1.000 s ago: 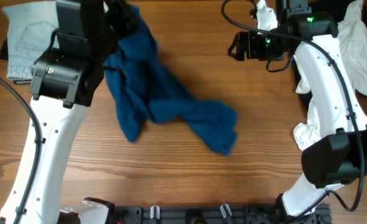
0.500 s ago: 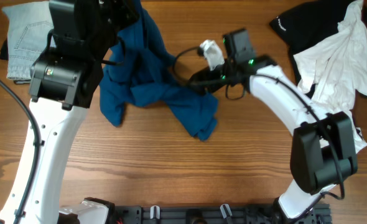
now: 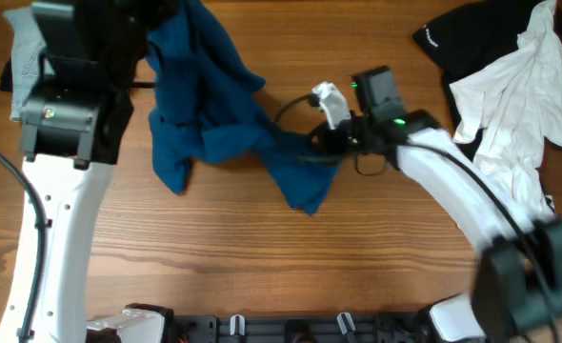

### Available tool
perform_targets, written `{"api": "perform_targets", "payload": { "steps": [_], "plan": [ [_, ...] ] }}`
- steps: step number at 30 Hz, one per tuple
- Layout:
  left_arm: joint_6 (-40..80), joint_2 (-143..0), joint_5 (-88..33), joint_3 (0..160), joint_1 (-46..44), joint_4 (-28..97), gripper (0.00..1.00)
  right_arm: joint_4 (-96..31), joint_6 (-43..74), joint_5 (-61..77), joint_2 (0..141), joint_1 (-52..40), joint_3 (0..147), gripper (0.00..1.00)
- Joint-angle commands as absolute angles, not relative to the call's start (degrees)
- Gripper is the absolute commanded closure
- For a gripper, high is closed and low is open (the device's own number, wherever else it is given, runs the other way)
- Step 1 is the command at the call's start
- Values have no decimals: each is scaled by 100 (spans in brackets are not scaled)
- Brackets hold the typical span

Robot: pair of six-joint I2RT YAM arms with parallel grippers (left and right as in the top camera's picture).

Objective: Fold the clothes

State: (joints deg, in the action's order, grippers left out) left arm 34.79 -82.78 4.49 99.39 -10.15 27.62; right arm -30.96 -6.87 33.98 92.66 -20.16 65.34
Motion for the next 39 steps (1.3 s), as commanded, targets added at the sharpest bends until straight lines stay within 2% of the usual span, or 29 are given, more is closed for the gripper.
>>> {"api": "perform_targets", "payload": {
  "steps": [1, 3, 6, 7, 8, 9, 11, 12, 13, 16, 21, 23, 25, 28, 37, 38, 39],
  "plan": [
    [3540, -8044, 316, 10090, -672, 2477, 96, -4007, -784, 3527, 8158, -2147, 6617, 96],
    [3540, -8044, 307, 10090, -582, 2438, 96, -4567, -731, 3529, 8075, -2550, 6519, 96],
    [3540, -8047, 305, 10090, -427, 2368, 96, -4678, -427, 3524, 8090, -3417, 6139, 96],
    [3542, -8047, 305, 10090, -379, 2355, 96, -4716, -429, 3520, 8090, -3660, 6090, 77],
    [3566, -8047, 305, 10090, -336, 2353, 96, -4731, -429, 3524, 8088, -3802, 6090, 50],
    [3647, -8047, 298, 10090, -298, 2355, 96, -4696, -443, 3494, 8066, -3811, 6110, 32],
    [3647, -8047, 279, 10090, -298, 2364, 96, -4543, -449, 3343, 8047, -3673, 6230, 27],
    [3647, -8047, 193, 10090, -298, 2399, 96, -4145, -451, 3055, 8034, -3509, 6361, 19],
    [3647, -8047, 128, 10090, -298, 2412, 96, -3741, -451, 2749, 8042, -3454, 6364, 16],
    [3647, -8047, -43, 10090, -305, 2449, 96, -2799, -650, 2204, 8486, -3448, 6364, 15],
    [3642, -8047, -38, 10090, -303, 2687, 96, -3107, -696, 2180, 9841, -3448, 6364, 23],
    [3642, -8047, -38, 10090, -303, 2770, 96, -3170, -460, 1911, 10071, -3448, 6331, 23],
    [3640, -8047, -38, 10090, -303, 2832, 96, -3094, -471, 1608, 10202, -3448, 6326, 23],
    [3623, -8047, -38, 10090, -303, 2853, 96, -3063, -943, 1603, 10224, -3514, 6326, 28],
    [3645, -8044, -16, 10090, -303, 2853, 96, -3033, -1334, 1282, 10945, -3732, 6326, 28],
    [3645, -8044, -16, 10090, -303, 2856, 96, -3022, -1284, 1085, 10997, -3732, 6326, 29],
    [3645, -8044, -16, 10090, -303, 2856, 96, -3004, -1142, 808, 11008, -3726, 6326, 36]
  ]
}}
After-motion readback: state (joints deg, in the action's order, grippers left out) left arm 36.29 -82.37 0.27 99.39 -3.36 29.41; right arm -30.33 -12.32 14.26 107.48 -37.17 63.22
